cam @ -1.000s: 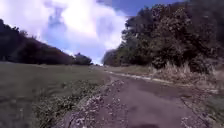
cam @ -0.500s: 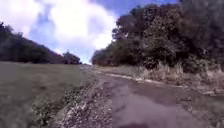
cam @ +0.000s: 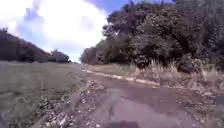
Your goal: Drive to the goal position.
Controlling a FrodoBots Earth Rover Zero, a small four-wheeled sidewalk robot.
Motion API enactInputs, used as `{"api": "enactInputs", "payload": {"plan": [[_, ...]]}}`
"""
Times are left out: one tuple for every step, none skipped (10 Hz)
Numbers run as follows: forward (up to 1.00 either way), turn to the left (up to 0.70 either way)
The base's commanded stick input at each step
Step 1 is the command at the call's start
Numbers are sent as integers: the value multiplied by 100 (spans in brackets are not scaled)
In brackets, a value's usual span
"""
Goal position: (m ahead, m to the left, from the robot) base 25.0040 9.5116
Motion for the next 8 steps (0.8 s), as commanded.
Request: {"api": "enactInputs", "payload": {"plan": [[85, 0], [85, 0], [85, 0], [85, 0], [85, 0], [85, 0], [85, 0], [85, 0]]}}
